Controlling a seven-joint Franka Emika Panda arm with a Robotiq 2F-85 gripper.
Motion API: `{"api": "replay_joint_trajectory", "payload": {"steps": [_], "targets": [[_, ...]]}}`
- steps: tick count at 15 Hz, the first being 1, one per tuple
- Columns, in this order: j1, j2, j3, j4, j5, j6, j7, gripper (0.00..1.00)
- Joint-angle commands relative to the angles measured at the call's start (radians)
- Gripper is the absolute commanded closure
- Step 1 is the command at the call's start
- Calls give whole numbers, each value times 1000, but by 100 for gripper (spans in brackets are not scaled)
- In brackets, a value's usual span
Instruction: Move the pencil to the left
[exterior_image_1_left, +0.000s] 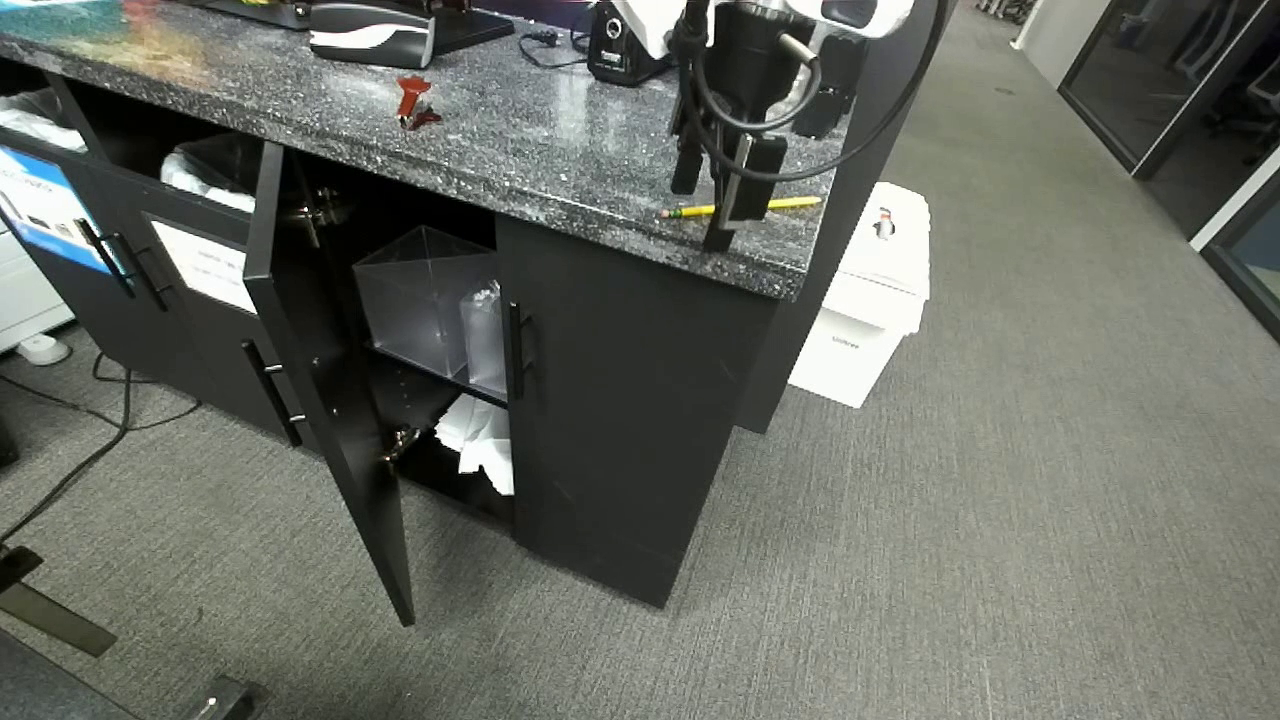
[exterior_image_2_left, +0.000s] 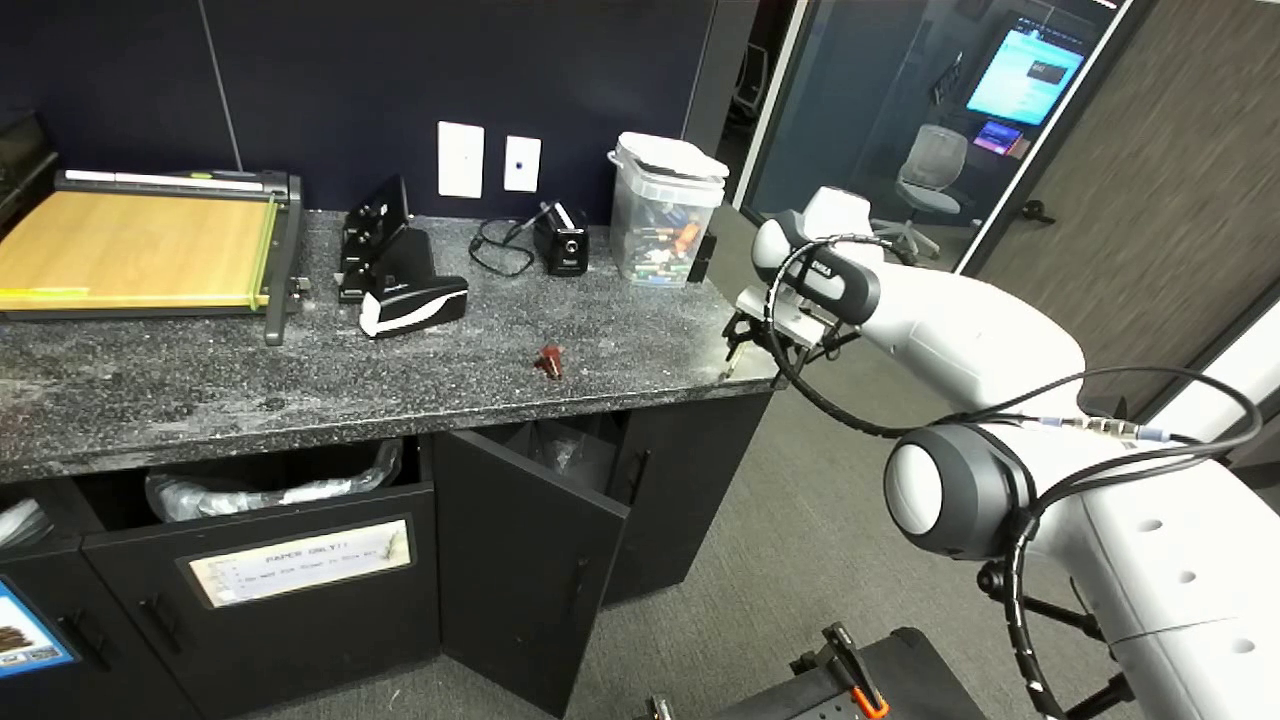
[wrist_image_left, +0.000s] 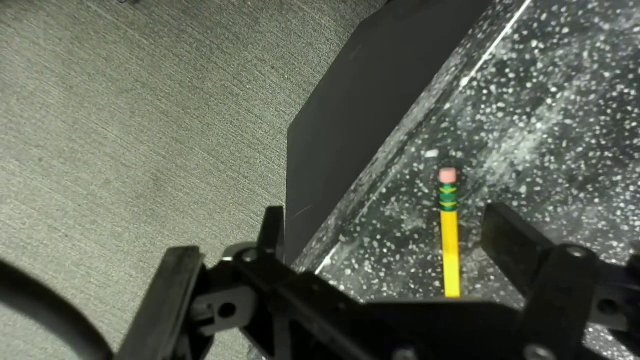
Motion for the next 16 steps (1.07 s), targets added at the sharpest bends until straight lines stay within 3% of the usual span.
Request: {"api": "replay_joint_trajectory", "payload": {"steps": [1,3,4,6,14,16], "targets": [[14,23,-4,40,-19,-2,34,0],[21,24,-6,40,-23,-2,38,3],[25,24,-7,40,-26,-1,40,26],[32,24,-13,41,-36,-1,45,31],[50,12,-41,27,-87,-11,101,92],[41,-2,-16,14,-68,-32,60,100]]}}
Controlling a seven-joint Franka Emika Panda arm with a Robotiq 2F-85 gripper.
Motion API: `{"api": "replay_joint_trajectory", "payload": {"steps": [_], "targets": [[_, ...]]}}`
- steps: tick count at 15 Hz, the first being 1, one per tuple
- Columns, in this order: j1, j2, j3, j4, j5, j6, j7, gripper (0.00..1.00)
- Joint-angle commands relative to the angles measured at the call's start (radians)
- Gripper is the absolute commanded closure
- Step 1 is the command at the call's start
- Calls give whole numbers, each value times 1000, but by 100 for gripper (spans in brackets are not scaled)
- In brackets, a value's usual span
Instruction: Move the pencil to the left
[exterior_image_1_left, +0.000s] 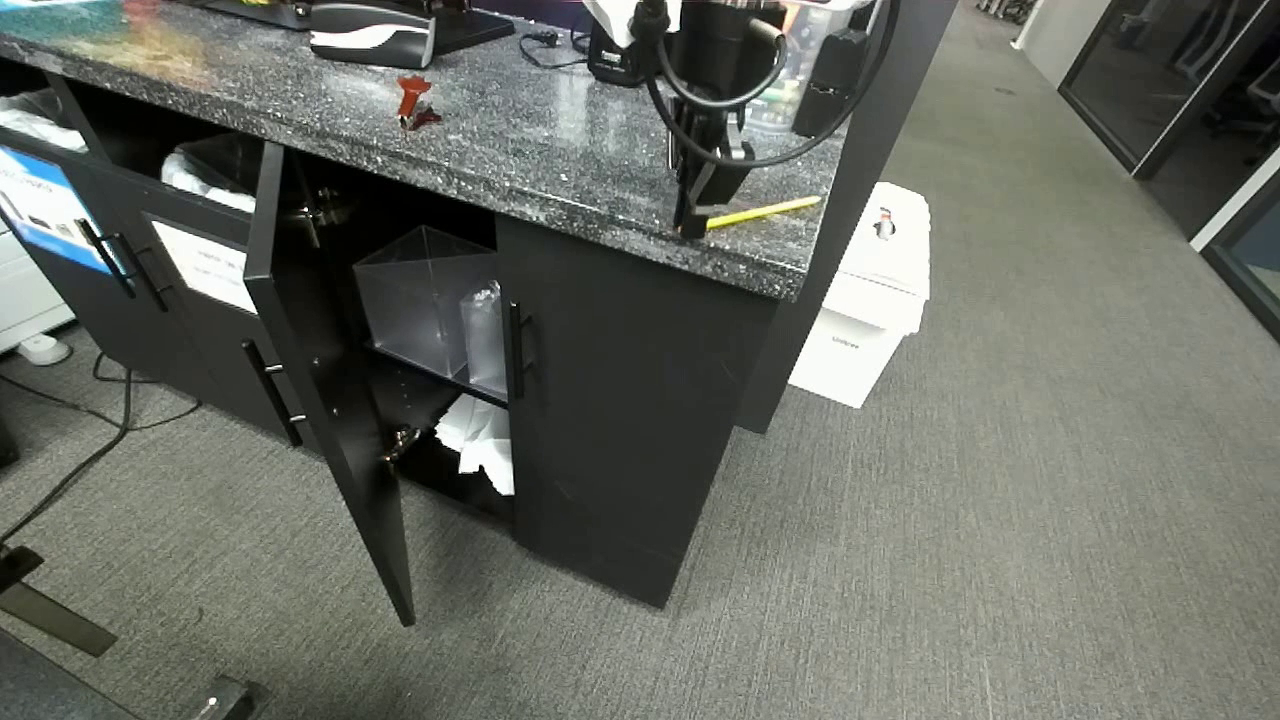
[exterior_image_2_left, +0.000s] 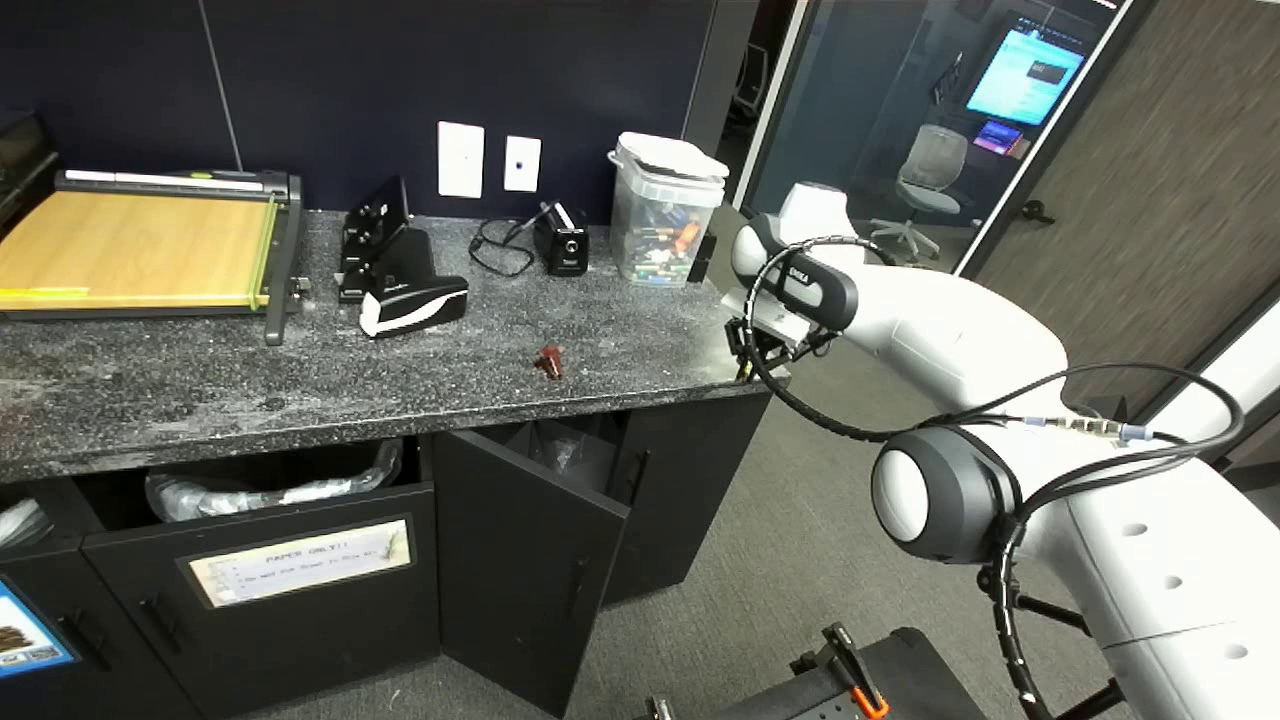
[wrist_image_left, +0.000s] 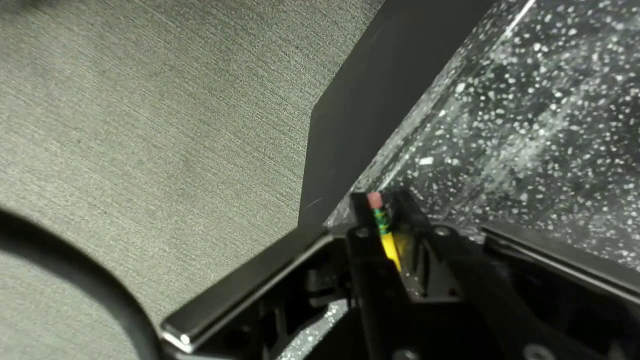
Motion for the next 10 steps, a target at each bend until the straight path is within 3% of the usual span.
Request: {"api": "replay_joint_trajectory", "payload": {"steps": [1,5,10], "targets": [[-8,-7,26,12,8,-35,-41,100],[11,-34,34,-4,-9,-50,-177,98],[84,-62,16,-13,-55,-133,-367,98]]}}
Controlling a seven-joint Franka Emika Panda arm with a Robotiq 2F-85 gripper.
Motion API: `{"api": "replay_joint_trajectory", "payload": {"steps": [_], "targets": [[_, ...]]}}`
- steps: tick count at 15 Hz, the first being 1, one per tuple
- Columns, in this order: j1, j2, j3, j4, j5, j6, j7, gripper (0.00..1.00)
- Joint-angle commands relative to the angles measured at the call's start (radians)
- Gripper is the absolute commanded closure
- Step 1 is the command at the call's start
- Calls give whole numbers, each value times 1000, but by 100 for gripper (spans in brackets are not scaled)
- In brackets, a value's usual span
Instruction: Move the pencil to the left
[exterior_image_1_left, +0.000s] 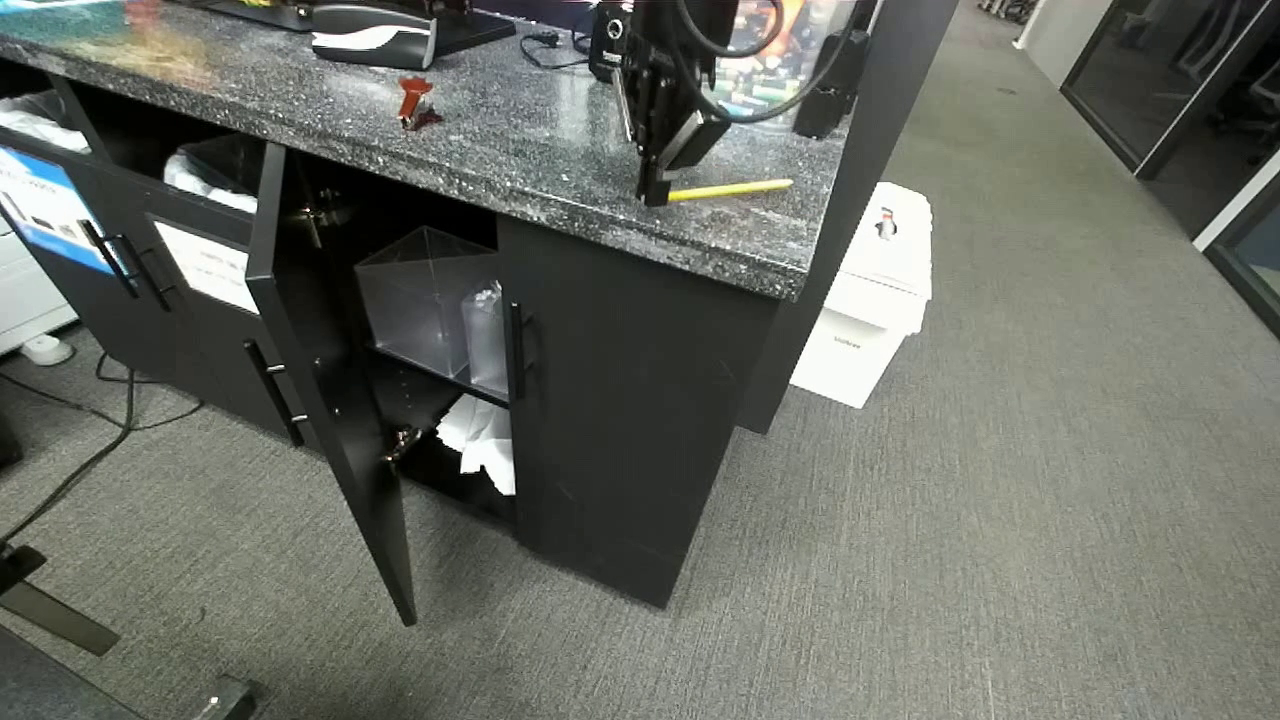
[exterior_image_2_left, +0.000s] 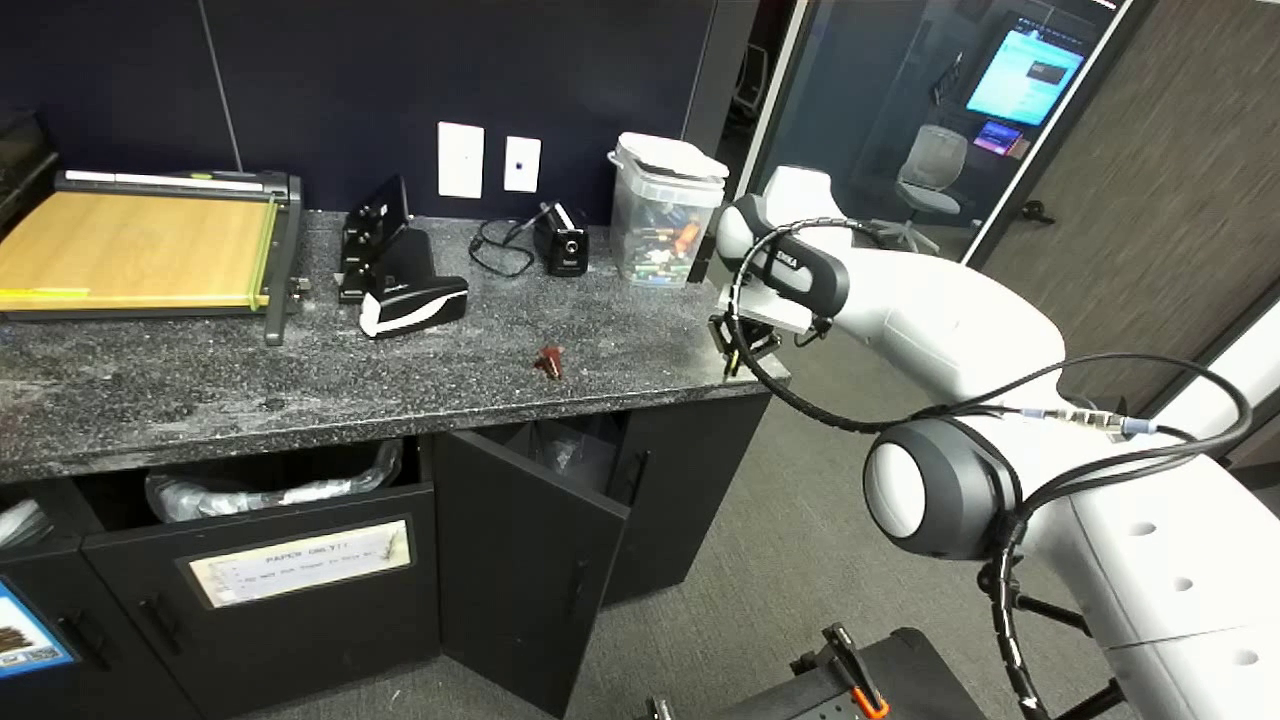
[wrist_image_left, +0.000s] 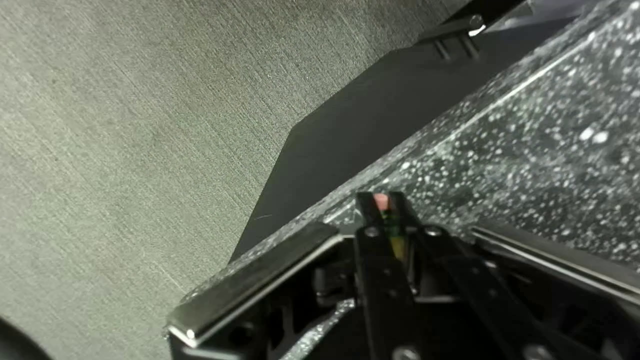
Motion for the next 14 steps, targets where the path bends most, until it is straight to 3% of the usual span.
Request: {"api": "replay_joint_trajectory", "payload": {"steps": [1,8,14], "targets": [[59,-29,-9,-14,-61,-63,-117,98],[149,0,-14,14,-146,-140,-276,98],[161,8,1,17,-137,-145,-313,98]]}}
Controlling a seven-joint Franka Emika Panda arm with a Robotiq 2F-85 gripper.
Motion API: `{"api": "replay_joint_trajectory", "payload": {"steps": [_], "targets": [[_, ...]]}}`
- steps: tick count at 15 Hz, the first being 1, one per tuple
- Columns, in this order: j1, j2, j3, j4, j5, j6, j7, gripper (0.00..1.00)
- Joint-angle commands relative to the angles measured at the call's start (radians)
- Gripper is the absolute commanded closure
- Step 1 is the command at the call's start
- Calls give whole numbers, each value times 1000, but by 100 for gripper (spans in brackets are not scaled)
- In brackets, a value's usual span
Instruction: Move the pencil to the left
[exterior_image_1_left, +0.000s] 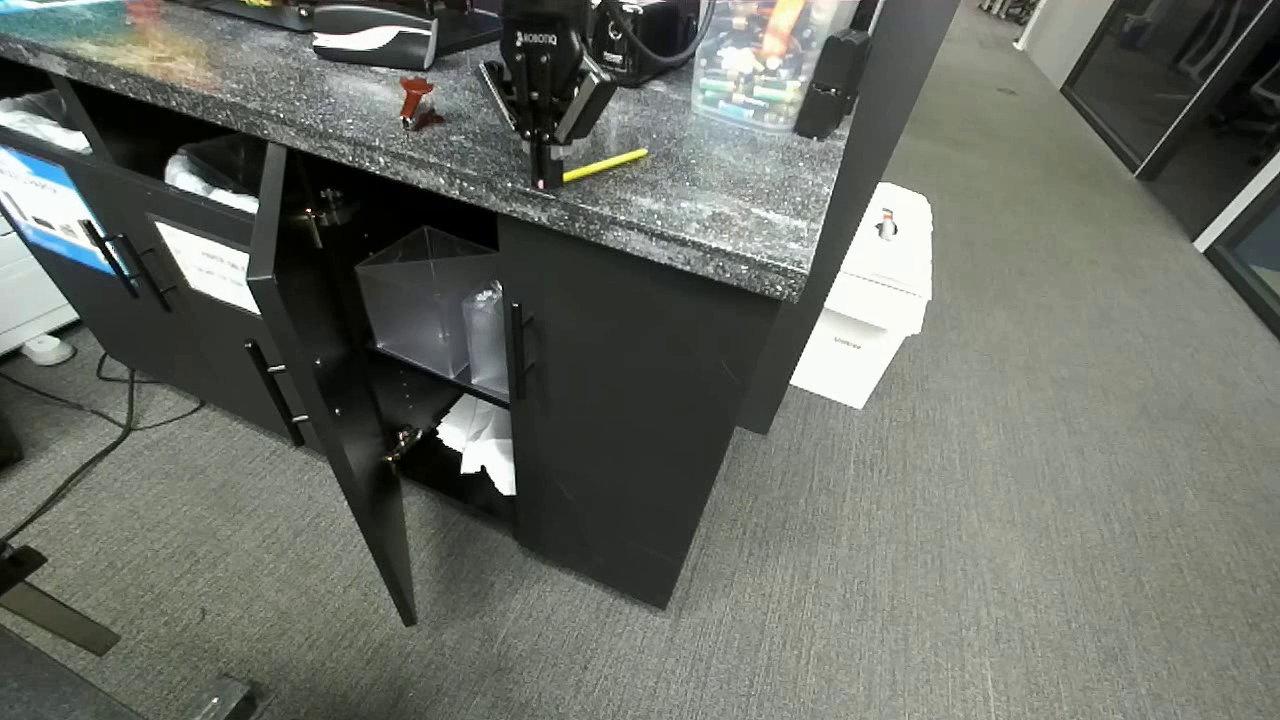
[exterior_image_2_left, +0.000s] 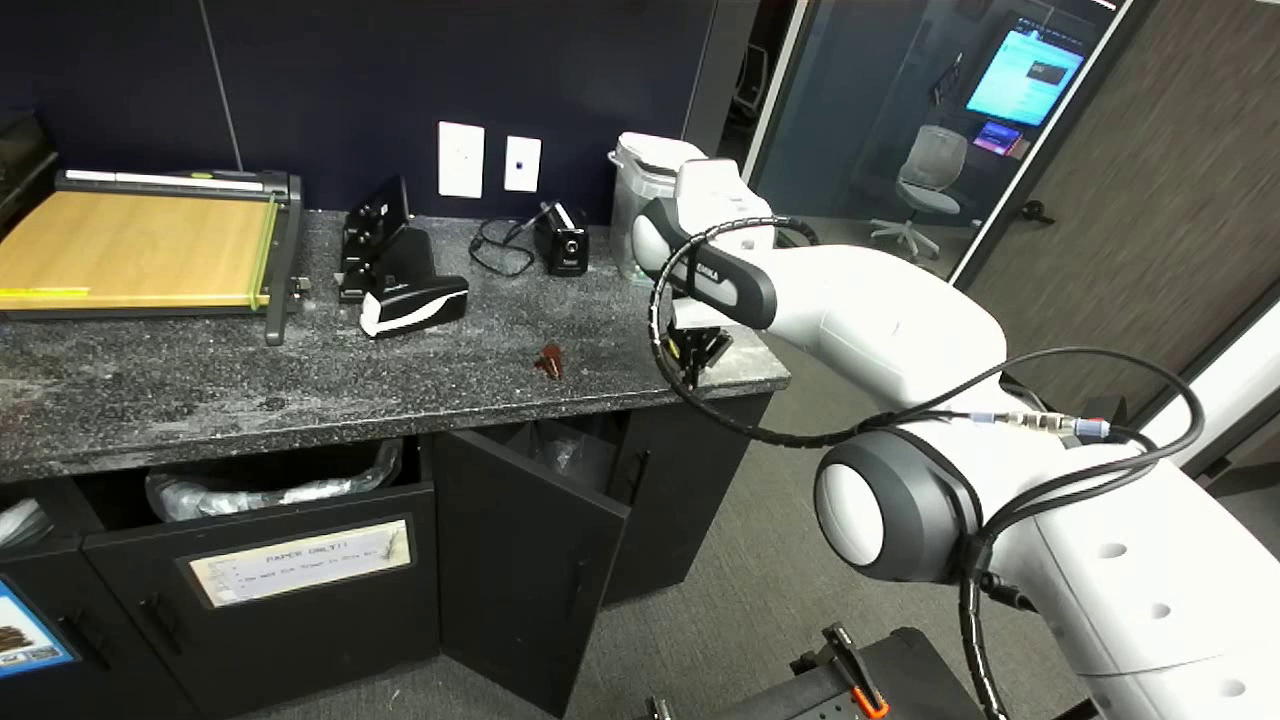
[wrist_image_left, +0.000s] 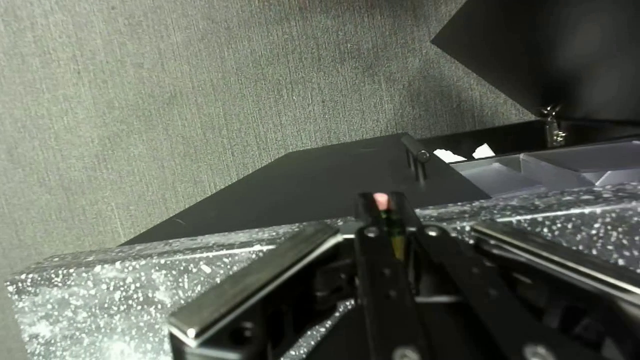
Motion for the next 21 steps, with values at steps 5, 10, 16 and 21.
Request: {"api": "replay_joint_trajectory", "payload": {"steps": [5,10,16,21], "targets": [[-2,6,6,16,-10,-41,-43,66],[-3,1,12,14,-4,-106,-58,37],[-24,-42,19,-12,14,-309,-40,0],[-49,-40,10,9,7,-425,-23,0]]}}
